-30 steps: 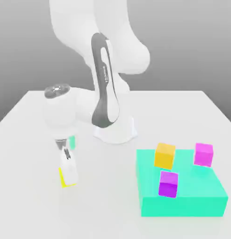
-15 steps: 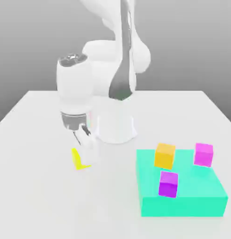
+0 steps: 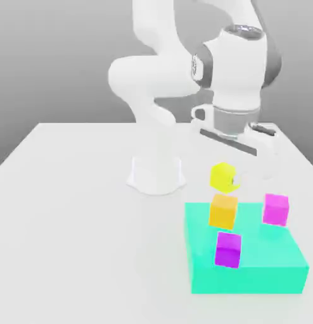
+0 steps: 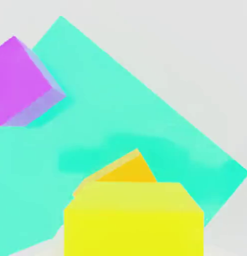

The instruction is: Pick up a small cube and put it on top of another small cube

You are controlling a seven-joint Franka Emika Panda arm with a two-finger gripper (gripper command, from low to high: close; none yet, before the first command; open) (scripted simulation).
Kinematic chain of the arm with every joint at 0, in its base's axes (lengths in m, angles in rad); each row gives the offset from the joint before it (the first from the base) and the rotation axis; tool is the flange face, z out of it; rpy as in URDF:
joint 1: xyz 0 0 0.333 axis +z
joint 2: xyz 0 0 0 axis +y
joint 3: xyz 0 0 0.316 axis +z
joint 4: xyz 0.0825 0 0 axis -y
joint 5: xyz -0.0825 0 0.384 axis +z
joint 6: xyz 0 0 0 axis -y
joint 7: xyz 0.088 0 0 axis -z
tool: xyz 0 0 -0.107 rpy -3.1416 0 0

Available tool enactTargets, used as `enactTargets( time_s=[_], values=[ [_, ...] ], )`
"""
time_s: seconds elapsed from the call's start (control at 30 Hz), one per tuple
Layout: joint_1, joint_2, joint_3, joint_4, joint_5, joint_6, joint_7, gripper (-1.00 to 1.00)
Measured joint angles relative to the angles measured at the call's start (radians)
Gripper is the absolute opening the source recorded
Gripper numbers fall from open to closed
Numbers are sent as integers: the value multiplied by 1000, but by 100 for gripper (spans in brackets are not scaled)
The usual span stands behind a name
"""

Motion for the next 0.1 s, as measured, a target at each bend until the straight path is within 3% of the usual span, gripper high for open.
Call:
enactTargets(
  time_s=[0.03,0.1],
  values=[
    [-2,22,6,-5,0,27,2,100],
    [-2,22,6,-5,0,27,2,100]
  ],
)
